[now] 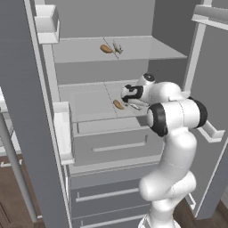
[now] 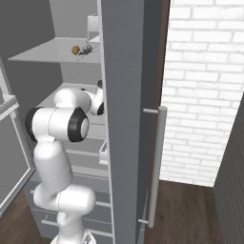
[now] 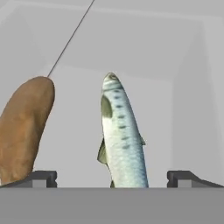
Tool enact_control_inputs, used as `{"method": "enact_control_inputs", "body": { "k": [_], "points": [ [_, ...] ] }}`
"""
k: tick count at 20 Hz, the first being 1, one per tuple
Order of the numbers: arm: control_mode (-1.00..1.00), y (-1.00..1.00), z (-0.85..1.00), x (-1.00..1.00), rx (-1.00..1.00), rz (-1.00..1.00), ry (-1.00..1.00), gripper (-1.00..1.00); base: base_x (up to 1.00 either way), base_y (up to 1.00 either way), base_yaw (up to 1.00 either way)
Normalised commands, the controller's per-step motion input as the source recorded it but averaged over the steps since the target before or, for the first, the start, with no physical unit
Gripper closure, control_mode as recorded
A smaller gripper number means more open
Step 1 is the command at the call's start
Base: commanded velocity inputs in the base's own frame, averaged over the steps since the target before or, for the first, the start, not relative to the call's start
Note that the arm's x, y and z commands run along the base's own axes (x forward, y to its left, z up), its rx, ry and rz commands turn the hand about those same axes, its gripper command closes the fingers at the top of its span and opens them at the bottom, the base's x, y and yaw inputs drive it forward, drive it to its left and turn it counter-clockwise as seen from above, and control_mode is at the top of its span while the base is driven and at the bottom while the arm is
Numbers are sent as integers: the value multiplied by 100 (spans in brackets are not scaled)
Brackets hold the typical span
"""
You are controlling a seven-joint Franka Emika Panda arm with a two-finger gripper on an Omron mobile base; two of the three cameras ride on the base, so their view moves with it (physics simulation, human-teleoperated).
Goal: Place one sweet potato and one fish in each tupperware on the nearby counter, to pack two identical lunches.
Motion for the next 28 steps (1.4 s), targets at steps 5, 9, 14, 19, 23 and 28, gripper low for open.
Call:
{"method": "enact_control_inputs", "body": {
  "k": [5, 9, 14, 19, 23, 28],
  "points": [
    [-100, 0, -24, 55, 0, 1, 0, -100, 0, 0, 0],
    [-100, 0, -26, 49, 0, 2, 1, -100, 0, 0, 0],
    [-100, 0, -58, 7, -1, 0, 10, 100, 0, 0, 0],
    [-100, 7, -76, -17, -7, 0, 2, 100, 0, 0, 0],
    [-100, 2, -10, -1, 0, 0, -1, 100, 0, 0, 0],
    [-100, 16, -11, -90, 0, 0, 0, 100, 0, 0, 0]
  ]
}}
